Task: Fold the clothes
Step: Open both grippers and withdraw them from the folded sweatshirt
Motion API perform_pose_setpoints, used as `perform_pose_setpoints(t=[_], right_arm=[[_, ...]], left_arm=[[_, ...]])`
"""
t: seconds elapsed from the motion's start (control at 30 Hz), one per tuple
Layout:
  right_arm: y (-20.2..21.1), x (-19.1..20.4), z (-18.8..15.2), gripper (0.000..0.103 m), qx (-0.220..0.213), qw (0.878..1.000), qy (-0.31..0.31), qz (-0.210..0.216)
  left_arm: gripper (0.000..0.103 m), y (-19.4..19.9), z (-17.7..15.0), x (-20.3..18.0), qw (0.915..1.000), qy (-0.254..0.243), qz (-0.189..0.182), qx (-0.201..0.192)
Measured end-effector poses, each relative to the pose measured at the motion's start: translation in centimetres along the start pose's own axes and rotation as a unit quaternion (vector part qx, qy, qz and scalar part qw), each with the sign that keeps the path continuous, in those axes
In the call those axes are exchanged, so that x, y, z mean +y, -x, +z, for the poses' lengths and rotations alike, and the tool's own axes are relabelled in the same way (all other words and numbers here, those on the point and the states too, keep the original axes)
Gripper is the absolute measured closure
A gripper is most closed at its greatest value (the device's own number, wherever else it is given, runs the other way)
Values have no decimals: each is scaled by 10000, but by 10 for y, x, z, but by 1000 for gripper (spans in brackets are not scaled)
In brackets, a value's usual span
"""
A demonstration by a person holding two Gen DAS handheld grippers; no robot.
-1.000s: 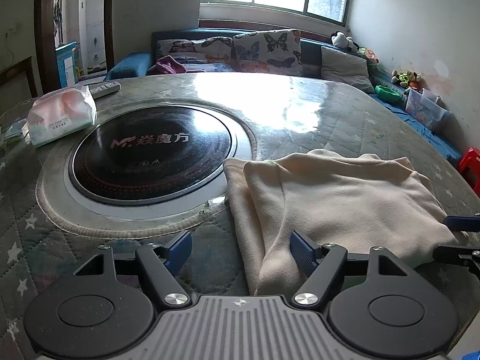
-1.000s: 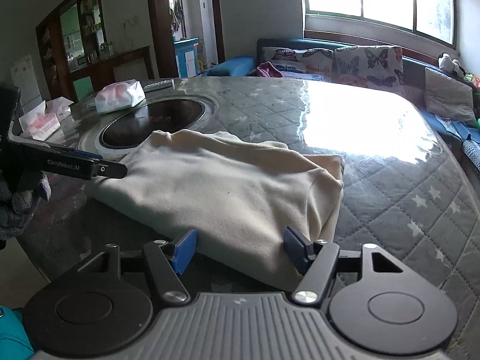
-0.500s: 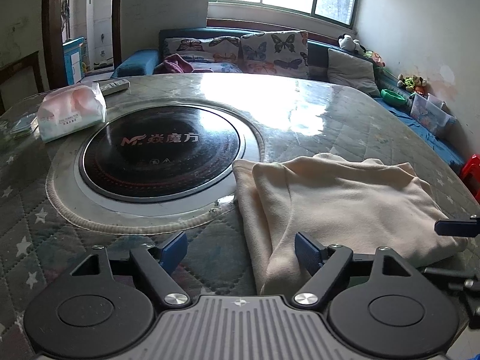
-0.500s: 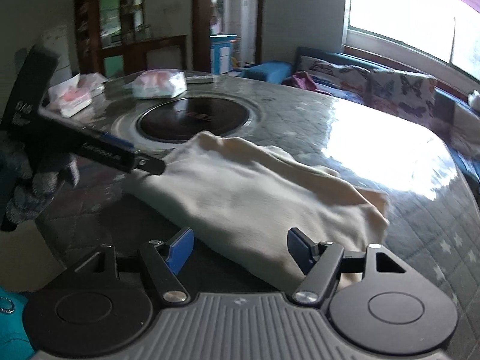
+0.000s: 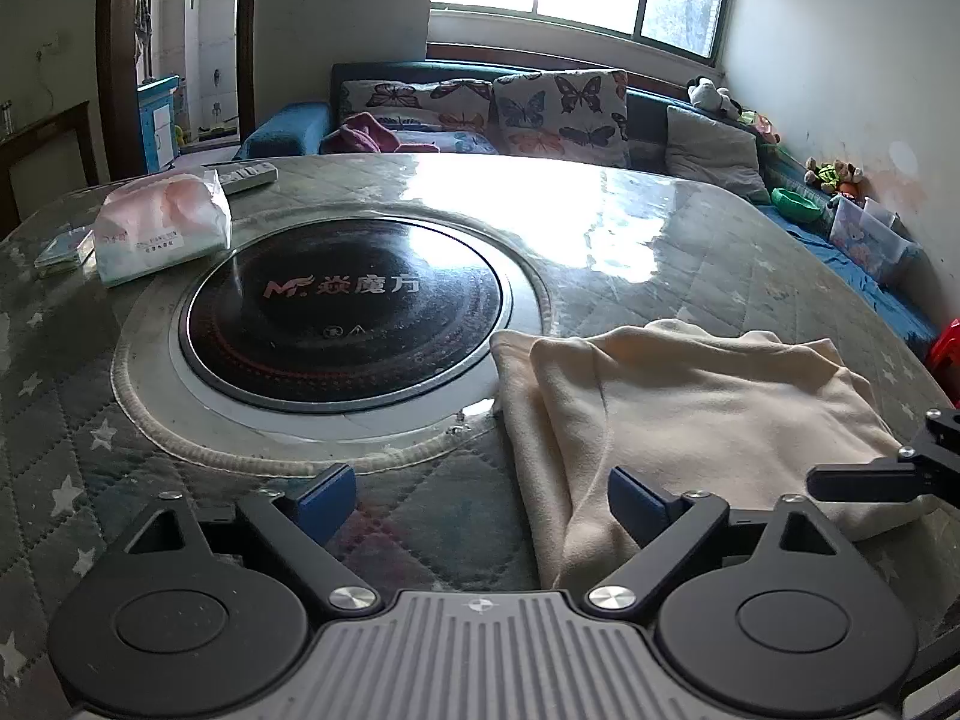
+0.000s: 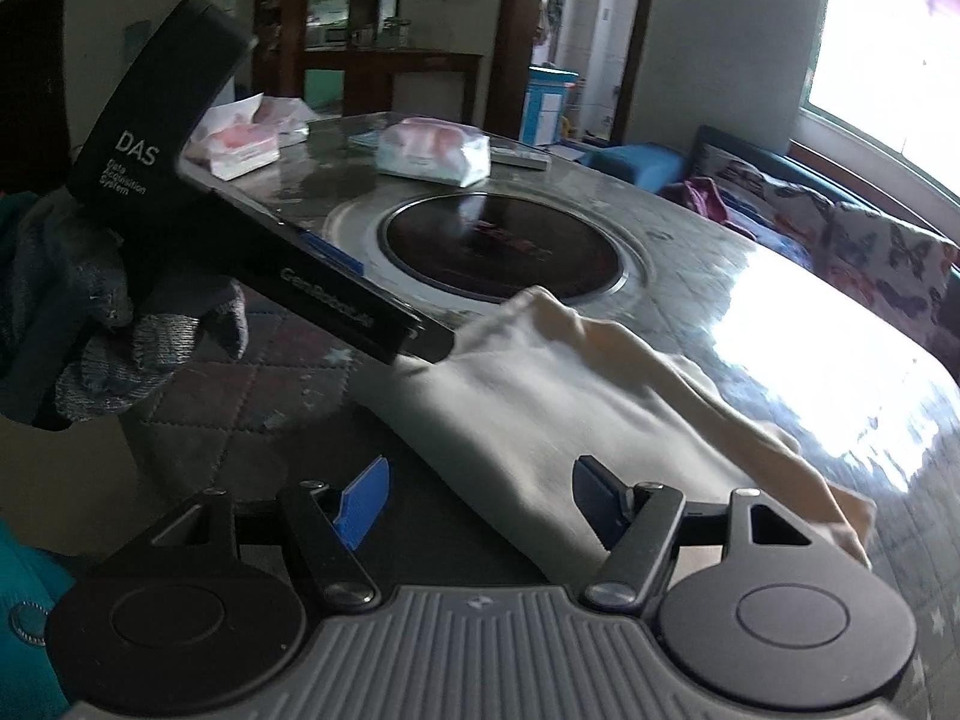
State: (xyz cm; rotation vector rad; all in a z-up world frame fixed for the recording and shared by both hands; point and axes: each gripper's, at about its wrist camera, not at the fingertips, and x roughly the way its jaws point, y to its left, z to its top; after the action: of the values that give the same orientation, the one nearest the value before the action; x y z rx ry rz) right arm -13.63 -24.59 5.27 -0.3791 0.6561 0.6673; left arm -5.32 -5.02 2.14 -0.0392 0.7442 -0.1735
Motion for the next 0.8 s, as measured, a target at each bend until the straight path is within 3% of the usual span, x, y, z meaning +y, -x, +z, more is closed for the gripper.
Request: perform_pose_setpoints(t=[0.43, 0.8], right_arm=[[-18, 17, 11, 34, 52, 9996, 200, 178], [-31, 36, 23, 44, 24, 9971, 733, 220]], left_arm=[[3, -3, 2, 10, 9999, 134, 82, 9], [5, -1, 9, 28, 9986, 513, 44, -91]])
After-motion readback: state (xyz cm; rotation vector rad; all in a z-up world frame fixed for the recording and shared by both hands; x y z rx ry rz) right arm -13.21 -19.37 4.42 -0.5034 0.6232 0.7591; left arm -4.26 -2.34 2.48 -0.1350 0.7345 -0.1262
